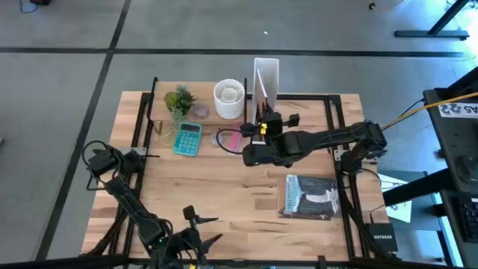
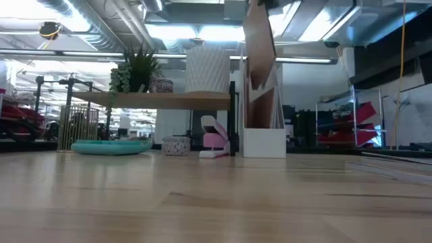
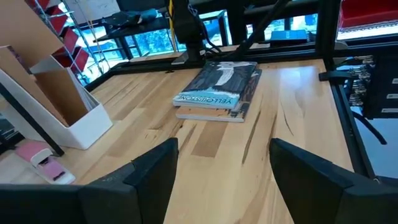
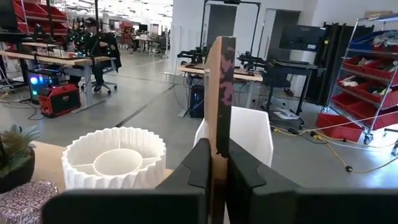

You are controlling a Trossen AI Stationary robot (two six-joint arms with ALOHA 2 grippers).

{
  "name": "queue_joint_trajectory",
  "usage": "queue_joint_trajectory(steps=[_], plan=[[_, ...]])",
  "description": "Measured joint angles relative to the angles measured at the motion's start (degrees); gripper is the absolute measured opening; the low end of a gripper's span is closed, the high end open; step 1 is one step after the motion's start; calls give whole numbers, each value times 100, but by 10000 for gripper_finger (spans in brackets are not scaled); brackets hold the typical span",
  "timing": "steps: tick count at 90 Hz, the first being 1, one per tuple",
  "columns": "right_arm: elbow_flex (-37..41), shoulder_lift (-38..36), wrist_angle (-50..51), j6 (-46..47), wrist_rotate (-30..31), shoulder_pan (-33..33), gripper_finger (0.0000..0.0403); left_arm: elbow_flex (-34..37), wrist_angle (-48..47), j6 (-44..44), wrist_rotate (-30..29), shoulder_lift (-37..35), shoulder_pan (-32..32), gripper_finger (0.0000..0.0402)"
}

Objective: Stock shelves
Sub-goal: Put the red book in the book organizer

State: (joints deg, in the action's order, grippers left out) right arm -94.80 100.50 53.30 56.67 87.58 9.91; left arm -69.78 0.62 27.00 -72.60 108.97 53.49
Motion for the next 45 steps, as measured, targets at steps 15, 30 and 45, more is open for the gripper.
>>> queue_joint_trajectory(steps=[15,30,45], plan=[[61,119,-110,5,6,-216,3,0,2,3,0,-1,0,235],[283,353,-375,49,12,-413,3,0,0,0,0,-2,-2,235],[722,372,-467,657,25,-522,3,0,-8,2,0,-2,-2,235]])
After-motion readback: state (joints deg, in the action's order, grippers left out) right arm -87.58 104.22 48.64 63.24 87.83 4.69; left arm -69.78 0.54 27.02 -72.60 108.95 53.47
